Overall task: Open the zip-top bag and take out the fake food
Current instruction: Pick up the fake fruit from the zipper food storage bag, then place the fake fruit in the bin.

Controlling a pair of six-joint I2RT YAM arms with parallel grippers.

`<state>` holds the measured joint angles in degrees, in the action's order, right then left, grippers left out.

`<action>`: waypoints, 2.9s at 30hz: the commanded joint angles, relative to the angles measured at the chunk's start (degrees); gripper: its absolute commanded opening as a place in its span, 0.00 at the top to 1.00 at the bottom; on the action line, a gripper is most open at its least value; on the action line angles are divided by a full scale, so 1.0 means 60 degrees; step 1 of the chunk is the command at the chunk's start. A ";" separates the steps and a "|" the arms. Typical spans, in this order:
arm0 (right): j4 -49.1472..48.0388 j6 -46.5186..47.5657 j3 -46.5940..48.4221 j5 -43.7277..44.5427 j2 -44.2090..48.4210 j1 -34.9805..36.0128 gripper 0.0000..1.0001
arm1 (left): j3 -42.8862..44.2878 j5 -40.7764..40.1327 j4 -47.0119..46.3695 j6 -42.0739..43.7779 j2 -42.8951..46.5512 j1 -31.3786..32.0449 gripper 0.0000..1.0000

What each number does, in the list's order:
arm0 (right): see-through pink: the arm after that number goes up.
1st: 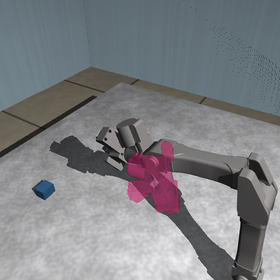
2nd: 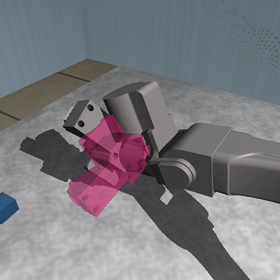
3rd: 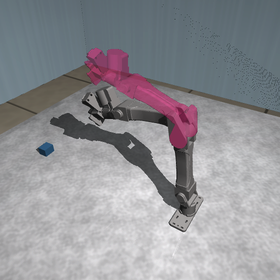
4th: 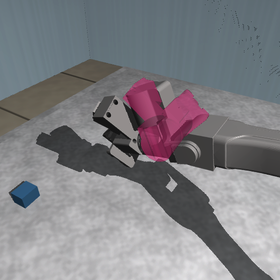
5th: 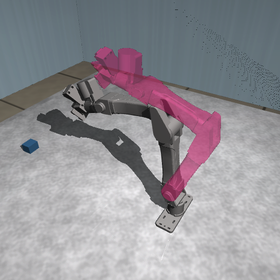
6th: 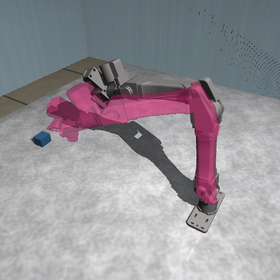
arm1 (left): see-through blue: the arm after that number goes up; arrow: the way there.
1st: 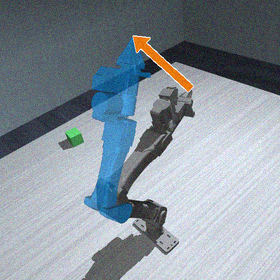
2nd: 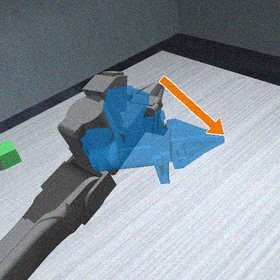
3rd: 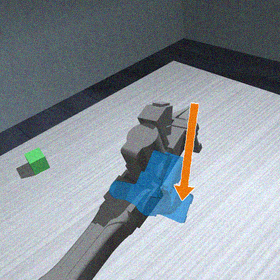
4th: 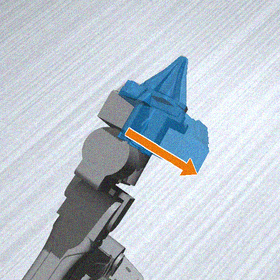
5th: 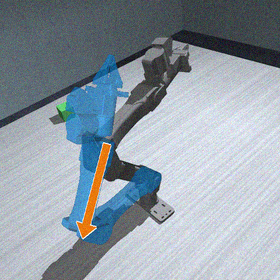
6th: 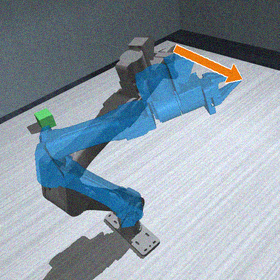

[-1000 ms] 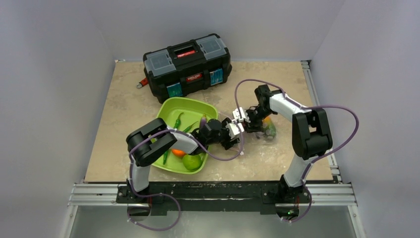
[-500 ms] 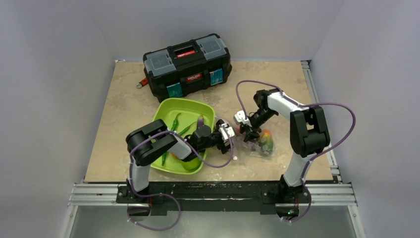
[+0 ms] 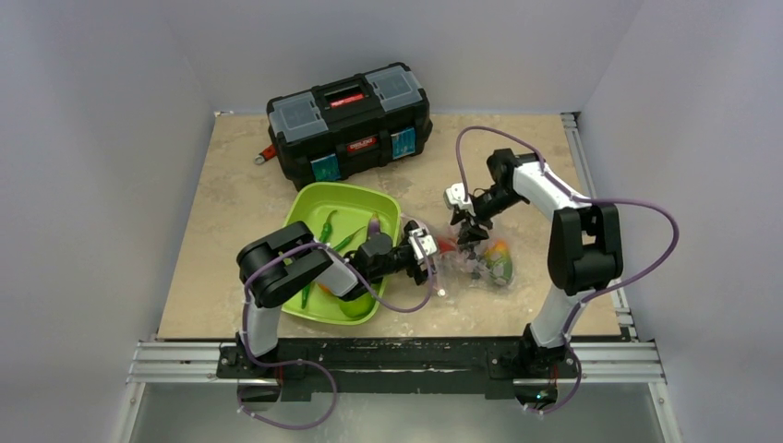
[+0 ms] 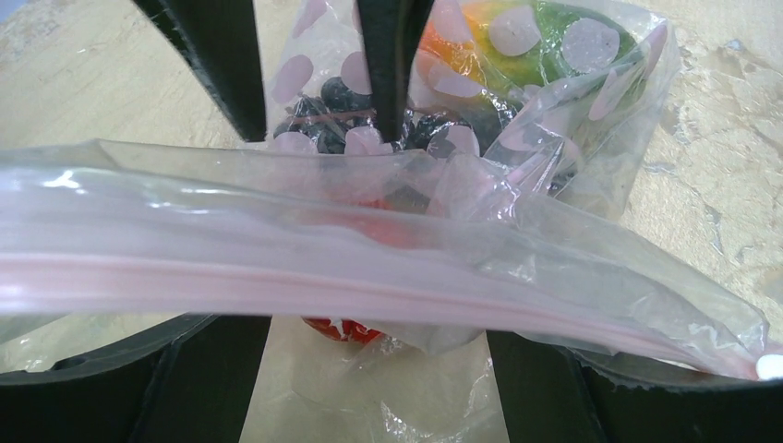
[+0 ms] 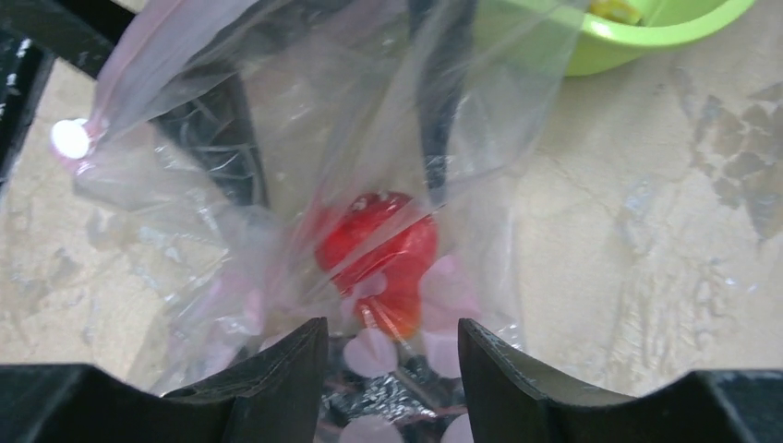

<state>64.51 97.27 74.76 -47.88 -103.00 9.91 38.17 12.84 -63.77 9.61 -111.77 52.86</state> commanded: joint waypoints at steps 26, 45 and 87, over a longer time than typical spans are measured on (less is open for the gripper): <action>0.0050 -0.0928 -0.0106 0.0016 -0.1249 0.0956 0.74 | 0.0928 0.0394 0.1149 -0.0865 -0.0191 -0.0371 0.64; -0.3233 -0.3361 -0.1935 0.1743 0.0960 -0.0002 0.64 | 0.0838 0.1315 0.4042 -0.1247 0.2806 -0.0368 0.98; -0.3534 -0.3410 -0.2501 0.1400 0.1515 -0.0105 0.59 | -0.0429 -0.2891 1.0354 -0.1928 0.8708 -0.0579 1.00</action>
<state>43.48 77.49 59.75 -38.44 -96.97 9.56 36.88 3.14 -5.93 -0.89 -62.76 49.91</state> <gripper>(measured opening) 0.403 0.547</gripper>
